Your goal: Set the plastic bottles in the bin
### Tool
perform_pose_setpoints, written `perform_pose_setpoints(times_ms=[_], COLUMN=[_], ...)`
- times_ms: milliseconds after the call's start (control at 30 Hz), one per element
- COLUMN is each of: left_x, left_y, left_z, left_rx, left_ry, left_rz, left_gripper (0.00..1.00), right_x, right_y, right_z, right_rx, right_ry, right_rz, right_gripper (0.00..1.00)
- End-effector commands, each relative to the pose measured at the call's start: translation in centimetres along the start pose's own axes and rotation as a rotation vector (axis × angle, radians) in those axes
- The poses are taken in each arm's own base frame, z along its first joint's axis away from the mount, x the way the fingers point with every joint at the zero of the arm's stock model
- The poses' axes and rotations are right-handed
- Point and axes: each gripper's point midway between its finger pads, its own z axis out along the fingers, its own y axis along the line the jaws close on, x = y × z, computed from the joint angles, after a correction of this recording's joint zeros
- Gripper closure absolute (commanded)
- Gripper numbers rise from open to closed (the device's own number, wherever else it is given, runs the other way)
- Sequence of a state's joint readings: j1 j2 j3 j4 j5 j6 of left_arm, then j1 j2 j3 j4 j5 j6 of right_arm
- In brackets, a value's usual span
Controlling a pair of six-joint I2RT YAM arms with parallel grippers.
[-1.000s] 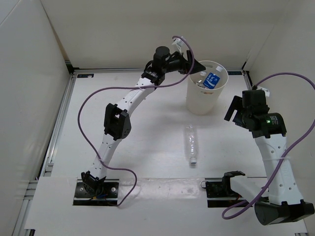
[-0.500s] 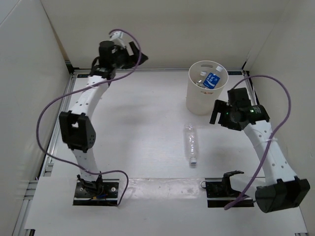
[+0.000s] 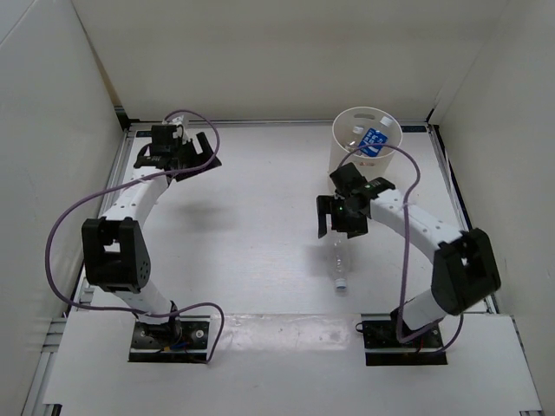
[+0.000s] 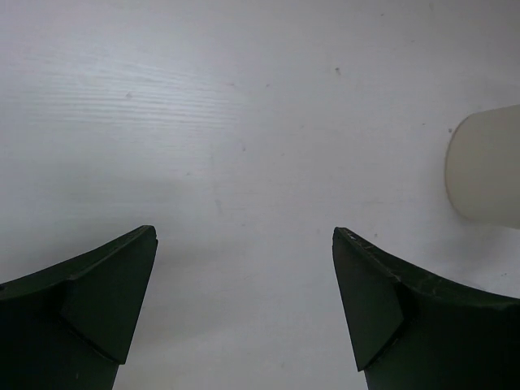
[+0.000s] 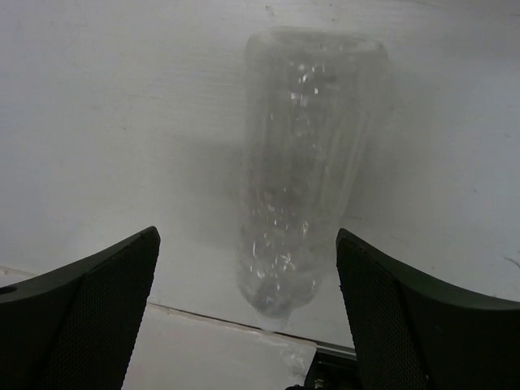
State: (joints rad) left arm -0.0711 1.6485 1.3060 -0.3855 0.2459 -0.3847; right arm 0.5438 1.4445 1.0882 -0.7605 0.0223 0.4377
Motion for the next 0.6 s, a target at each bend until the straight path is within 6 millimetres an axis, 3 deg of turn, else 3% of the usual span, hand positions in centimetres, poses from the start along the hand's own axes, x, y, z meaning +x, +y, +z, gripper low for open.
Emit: perform_pose_setpoints(times_ms=[0,33,167,433,567], left_x=[-0.6,-0.2,1.0,0.9,1.1], left_y=[0.6,1.1,1.5,1.3,1.5], left_z=[-2.3,-2.3,-2.4,-2.5,-2.5], left_rx=[-0.013,-0.022,-0.02,-0.009,-0.015], left_ry=[-0.033,-0.022,0.002,-0.005,-0.001], left_rz=[0.007,-0.005,-0.008,0.003,0.006], left_gripper=[0.0,0.0,0.0,0.0,0.0], right_x=[-1.9,-1.3,-1.3,-0.7,0.5], right_y=[1.2,1.3,1.4,1.1,1.2], right_z=[1.3,2.6,4.1,5.2,5.6], right_rx=[-0.044,-0.042,-0.019,0.029,0.059], right_ry=[0.026,0.077,0.129,0.196,0.229], right_rz=[0.033,0.037,0.04,0.037,-0.017], right_gripper=[0.1,0.1,0.1,0.1,0.1])
